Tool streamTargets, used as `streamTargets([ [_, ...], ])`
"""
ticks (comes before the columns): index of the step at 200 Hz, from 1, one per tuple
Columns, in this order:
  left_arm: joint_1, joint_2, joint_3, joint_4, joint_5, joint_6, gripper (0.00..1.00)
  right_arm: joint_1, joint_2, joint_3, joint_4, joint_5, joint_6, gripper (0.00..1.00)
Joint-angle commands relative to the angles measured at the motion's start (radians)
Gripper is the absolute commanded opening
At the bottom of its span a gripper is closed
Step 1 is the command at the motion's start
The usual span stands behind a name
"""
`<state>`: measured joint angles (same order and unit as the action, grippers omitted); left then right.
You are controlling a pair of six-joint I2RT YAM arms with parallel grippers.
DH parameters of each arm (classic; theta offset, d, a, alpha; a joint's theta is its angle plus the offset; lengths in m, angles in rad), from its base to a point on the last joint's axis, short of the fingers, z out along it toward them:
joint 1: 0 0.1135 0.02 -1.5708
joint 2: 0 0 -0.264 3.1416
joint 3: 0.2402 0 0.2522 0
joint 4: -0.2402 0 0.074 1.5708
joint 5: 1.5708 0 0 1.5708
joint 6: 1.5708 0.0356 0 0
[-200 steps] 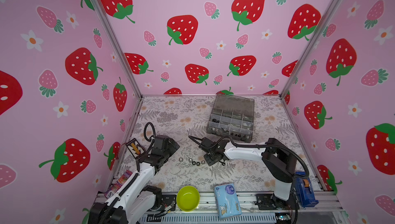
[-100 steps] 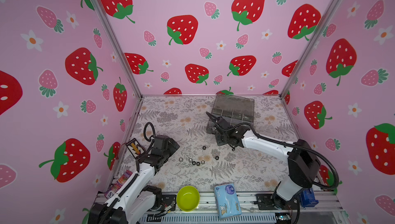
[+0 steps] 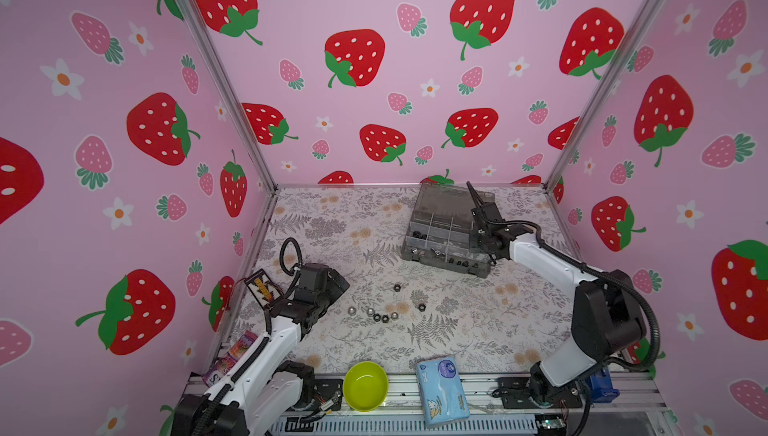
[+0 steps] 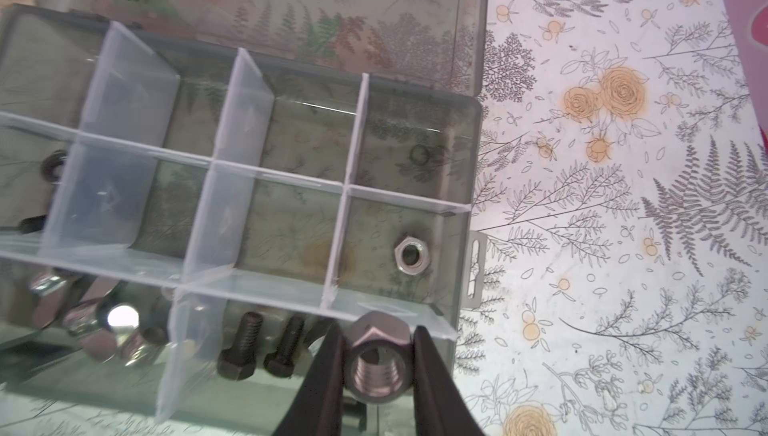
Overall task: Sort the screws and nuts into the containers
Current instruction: 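Carry the silver hex nut with the right gripper over the box, then open the right gripper to drop the hex nut into its compartment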
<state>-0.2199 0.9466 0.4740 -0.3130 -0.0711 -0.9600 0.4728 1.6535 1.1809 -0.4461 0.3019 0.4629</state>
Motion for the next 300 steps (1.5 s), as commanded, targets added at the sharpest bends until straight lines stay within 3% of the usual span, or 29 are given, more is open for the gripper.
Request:
streamTargets([
  [1, -0.003, 0.005, 0.041, -0.029, -0.021, 0.014, 0.99, -0.031, 0.049, 0.032, 0.017, -0.023, -0.031, 0.1],
  [82, -0.003, -0.014, 0.038, -0.043, -0.027, 0.012, 0.99, -0.093, 0.162, 0.057, 0.067, -0.091, -0.066, 0.11],
  [116, -0.003, -0.027, 0.033, -0.044, -0.029, 0.009, 0.99, -0.094, 0.167, 0.054, 0.087, -0.144, -0.083, 0.19],
  [173, -0.004, -0.049, 0.031, -0.061, -0.03, 0.008, 0.99, -0.092, 0.162, 0.054, 0.09, -0.161, -0.095, 0.41],
  [217, -0.003, -0.067, 0.028, -0.072, -0.038, 0.007, 0.99, -0.082, 0.081, 0.039, 0.072, -0.146, -0.095, 0.45],
  [258, -0.004, -0.065, 0.016, -0.044, -0.03, -0.014, 0.99, 0.012, -0.05, -0.035, 0.071, -0.136, -0.053, 0.48],
  [300, -0.003, -0.056, 0.013, -0.034, -0.025, -0.025, 0.99, 0.253, -0.136, -0.08, 0.027, -0.064, 0.0, 0.47],
])
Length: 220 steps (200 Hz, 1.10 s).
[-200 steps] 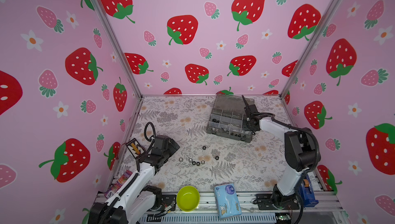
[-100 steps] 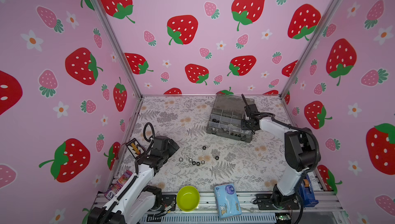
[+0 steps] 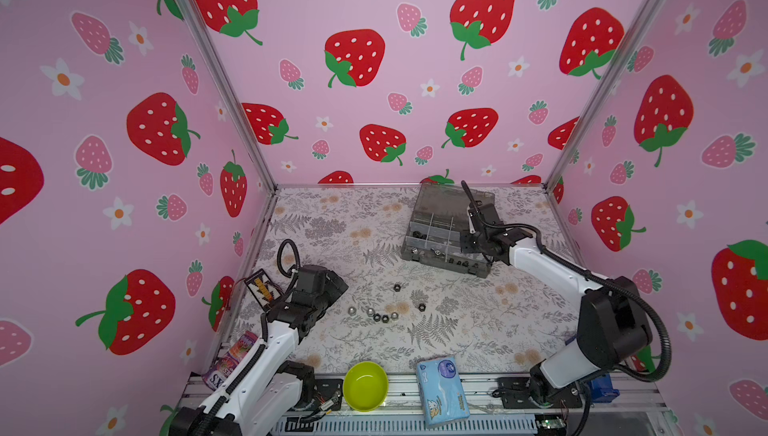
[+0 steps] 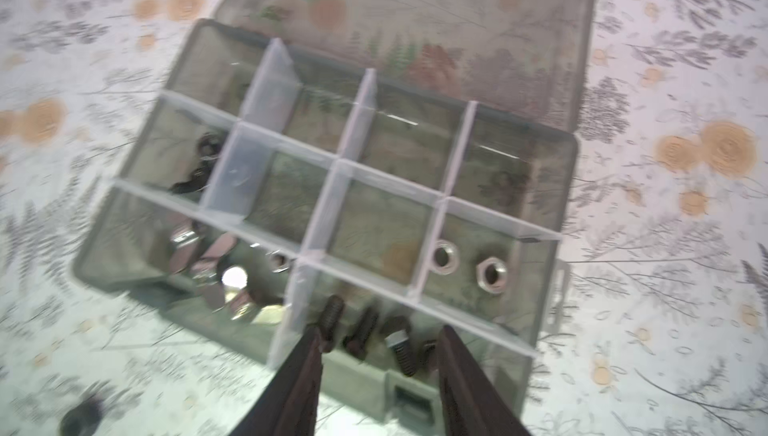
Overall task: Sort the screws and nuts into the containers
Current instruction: 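Open the right gripper to drop the hex nut into its compartment, then move the right gripper back to the nuts and close on a silver hex nut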
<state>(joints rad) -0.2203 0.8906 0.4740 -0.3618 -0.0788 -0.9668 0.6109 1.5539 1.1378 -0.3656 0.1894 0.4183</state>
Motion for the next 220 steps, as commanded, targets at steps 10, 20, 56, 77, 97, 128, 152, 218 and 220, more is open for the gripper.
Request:
streamTargets([
  [10, -0.003, 0.001, 0.01, 0.019, -0.015, -0.023, 0.99, 0.173, -0.049, -0.048, -0.058, 0.047, 0.058, 0.47],
  [20, -0.003, -0.001, 0.008, 0.019, -0.016, -0.027, 0.99, 0.237, -0.059, -0.059, -0.061, 0.043, 0.071, 0.48],
  [56, -0.004, 0.0, 0.002, 0.026, -0.016, -0.044, 0.99, 0.439, -0.049, -0.073, -0.079, 0.042, 0.1, 0.48],
  [77, -0.003, 0.005, -0.003, 0.028, -0.015, -0.052, 0.99, 0.527, -0.027, -0.078, -0.082, 0.051, 0.108, 0.48],
  [97, -0.004, 0.011, -0.008, 0.03, -0.016, -0.061, 0.99, 0.583, 0.009, -0.083, -0.072, 0.036, 0.109, 0.48],
  [128, -0.003, 0.013, -0.009, 0.032, -0.015, -0.066, 0.99, 0.647, 0.095, -0.07, -0.07, 0.013, 0.102, 0.48],
  [152, -0.001, 0.01, -0.009, 0.026, -0.018, -0.067, 0.99, 0.68, 0.16, -0.048, -0.073, 0.009, 0.094, 0.47],
  [218, -0.001, 0.019, 0.015, 0.008, -0.027, -0.053, 0.99, 0.693, 0.269, -0.007, -0.05, -0.009, 0.06, 0.47],
  [220, -0.002, 0.019, 0.016, 0.008, -0.027, -0.052, 0.99, 0.693, 0.272, -0.005, -0.049, -0.009, 0.058, 0.47],
])
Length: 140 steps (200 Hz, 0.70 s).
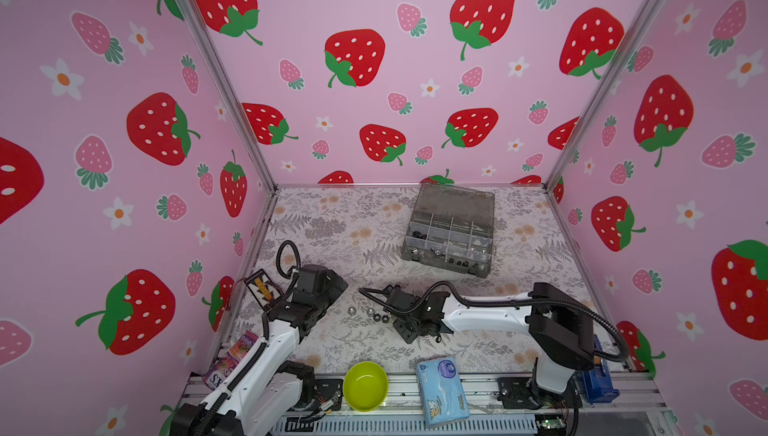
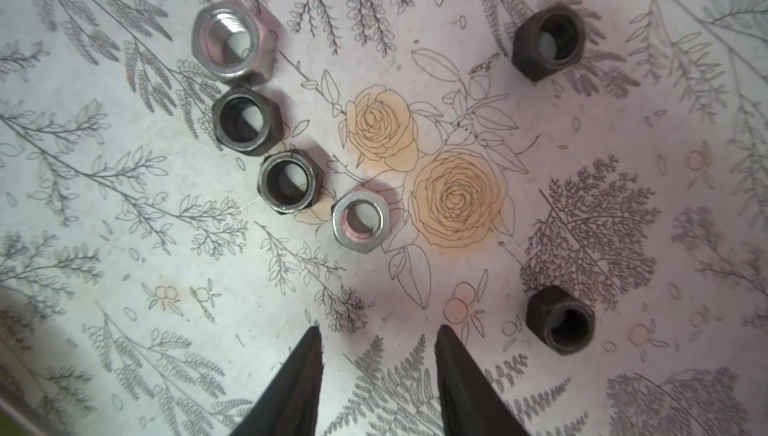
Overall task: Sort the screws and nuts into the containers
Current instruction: 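Move the right gripper back to the nuts and close on a silver hex nut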
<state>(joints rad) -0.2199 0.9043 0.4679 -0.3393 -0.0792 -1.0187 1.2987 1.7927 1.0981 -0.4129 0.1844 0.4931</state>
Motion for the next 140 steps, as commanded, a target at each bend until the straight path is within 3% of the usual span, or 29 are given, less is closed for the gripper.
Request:
streamTargets([
  [1, -0.002, 0.005, 0.023, -0.015, -0.027, -0.001, 0.99, 0.005, 0.034, 0.035, -0.001, -0.004, -0.017, 0.47],
  [140, 0.001, 0.05, 0.037, 0.004, -0.016, 0.012, 0.99, -0.095, 0.176, 0.091, 0.016, 0.001, 0.012, 0.43],
])
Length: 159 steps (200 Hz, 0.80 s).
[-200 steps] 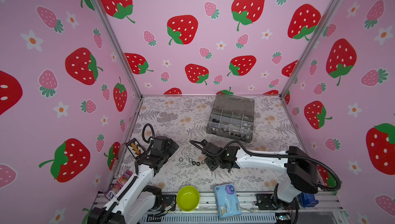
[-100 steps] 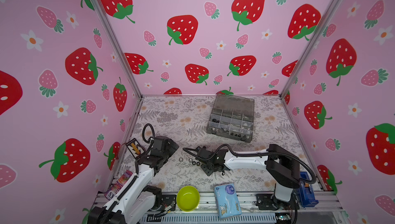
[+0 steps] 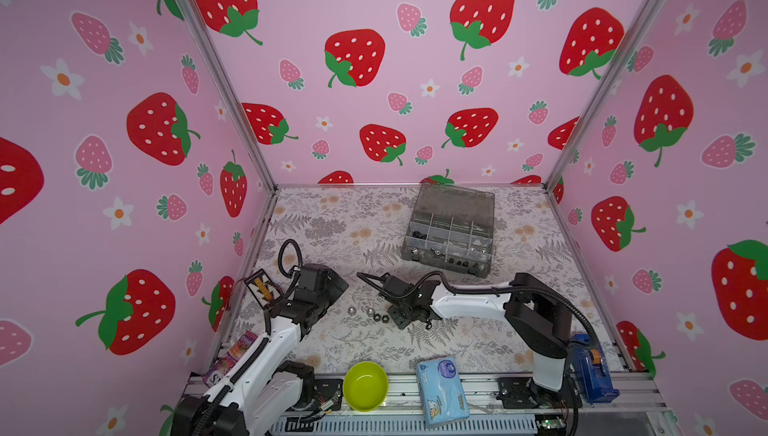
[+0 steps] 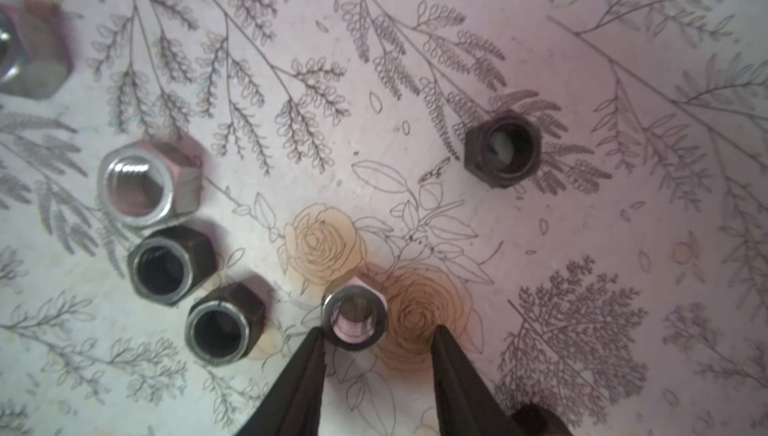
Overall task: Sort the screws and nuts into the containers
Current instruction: 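Move the right gripper back to the nuts and close on a silver hex nut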
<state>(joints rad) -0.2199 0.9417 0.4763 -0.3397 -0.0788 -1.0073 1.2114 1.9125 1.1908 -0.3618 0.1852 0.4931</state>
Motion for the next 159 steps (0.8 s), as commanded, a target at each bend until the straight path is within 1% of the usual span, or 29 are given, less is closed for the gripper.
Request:
streamTargets([
  [1, 0.001, 0.012, 0.029, 0.005, -0.016, 0.0, 0.99, -0.008, 0.057, -0.002, -0.034, -0.001, 0.012, 0.43],
  [25, 0.001, 0.03, 0.03, 0.013, -0.009, 0.0, 0.99, -0.007, 0.061, 0.001, -0.021, -0.024, 0.004, 0.45],
  [58, 0.001, 0.043, 0.033, 0.015, -0.006, 0.005, 0.99, -0.01, 0.077, 0.015, -0.033, -0.004, 0.009, 0.44],
  [159, 0.001, 0.032, 0.015, 0.018, -0.011, -0.001, 0.99, -0.015, 0.082, -0.001, -0.05, -0.05, 0.026, 0.33],
])
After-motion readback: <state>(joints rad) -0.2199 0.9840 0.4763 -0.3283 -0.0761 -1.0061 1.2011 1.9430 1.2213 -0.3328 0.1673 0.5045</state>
